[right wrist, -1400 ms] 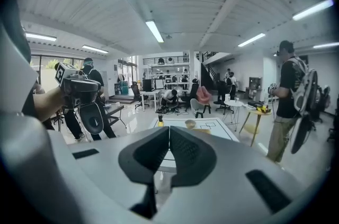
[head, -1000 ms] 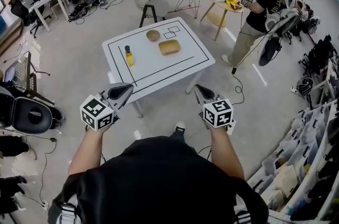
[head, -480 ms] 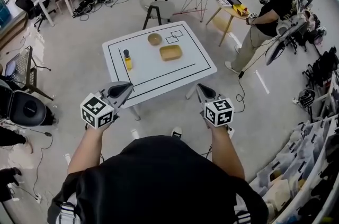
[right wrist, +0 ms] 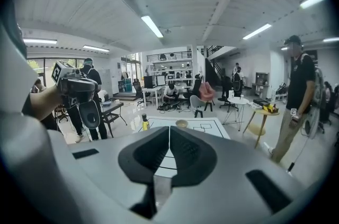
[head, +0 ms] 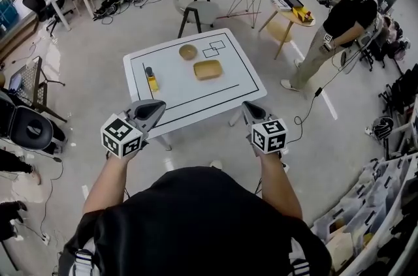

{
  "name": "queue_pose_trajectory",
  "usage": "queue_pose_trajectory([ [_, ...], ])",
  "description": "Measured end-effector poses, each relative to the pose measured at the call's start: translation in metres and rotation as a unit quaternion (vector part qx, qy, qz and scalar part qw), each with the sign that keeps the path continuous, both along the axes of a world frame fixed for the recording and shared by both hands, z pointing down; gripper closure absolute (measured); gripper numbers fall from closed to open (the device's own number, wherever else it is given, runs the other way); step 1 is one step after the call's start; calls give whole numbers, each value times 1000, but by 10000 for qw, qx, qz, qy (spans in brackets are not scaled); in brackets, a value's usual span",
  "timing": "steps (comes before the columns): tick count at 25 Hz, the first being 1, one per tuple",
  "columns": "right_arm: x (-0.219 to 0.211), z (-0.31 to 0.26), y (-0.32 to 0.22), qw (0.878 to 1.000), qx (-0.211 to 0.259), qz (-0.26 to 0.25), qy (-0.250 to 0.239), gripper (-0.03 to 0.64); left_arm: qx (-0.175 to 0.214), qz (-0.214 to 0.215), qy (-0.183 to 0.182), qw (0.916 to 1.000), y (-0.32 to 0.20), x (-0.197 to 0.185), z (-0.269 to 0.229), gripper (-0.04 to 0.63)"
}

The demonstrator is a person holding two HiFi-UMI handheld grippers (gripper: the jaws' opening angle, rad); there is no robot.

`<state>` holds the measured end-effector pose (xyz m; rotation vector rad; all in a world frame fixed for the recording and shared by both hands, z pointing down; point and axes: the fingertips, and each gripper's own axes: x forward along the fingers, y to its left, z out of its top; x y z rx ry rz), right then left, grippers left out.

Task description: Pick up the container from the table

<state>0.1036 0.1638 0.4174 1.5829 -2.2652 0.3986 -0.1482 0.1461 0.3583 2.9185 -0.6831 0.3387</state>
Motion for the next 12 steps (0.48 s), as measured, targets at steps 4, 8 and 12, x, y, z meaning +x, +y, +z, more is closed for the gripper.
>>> queue_pose_trajectory([
  [4,19,4,-9,9999,-74,-44,-52,609,-25,-99,-19,9999,-7,18,-2,588],
  [8,31,8,-20,9998,-109,-160,-89,609,-58,-199,-79,9998,-13,32,1,588],
  [12,42,7,-32,9995,-114,-277,-112,609,-61,-318,-90,9994,-20,43,-2,588],
])
